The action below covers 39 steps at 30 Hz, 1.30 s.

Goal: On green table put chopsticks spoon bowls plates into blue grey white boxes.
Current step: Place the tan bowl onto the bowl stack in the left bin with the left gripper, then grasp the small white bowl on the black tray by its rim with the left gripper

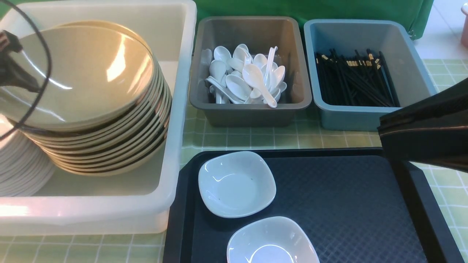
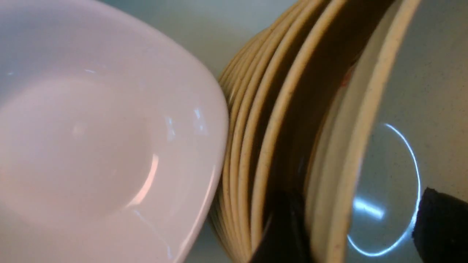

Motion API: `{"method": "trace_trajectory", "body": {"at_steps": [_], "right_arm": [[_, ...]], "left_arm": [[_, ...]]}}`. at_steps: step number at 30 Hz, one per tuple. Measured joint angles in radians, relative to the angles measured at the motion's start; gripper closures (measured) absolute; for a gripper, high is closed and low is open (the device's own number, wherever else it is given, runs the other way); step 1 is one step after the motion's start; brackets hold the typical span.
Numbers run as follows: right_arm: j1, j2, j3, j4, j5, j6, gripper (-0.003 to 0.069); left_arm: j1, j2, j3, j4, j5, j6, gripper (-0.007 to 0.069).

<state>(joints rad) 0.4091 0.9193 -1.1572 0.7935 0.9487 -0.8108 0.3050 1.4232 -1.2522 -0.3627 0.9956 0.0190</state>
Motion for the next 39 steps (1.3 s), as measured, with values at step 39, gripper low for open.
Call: {"method": "trace_trajectory", "body": {"at_steps": [39], "right_arm": [[0.000,-0.084,-0.017,0.006,0.090,0.000,0.0559]], "left_arm": [[-1.096,0.280,-0.114,0.090,0.173,0.391,0.0051]]}}
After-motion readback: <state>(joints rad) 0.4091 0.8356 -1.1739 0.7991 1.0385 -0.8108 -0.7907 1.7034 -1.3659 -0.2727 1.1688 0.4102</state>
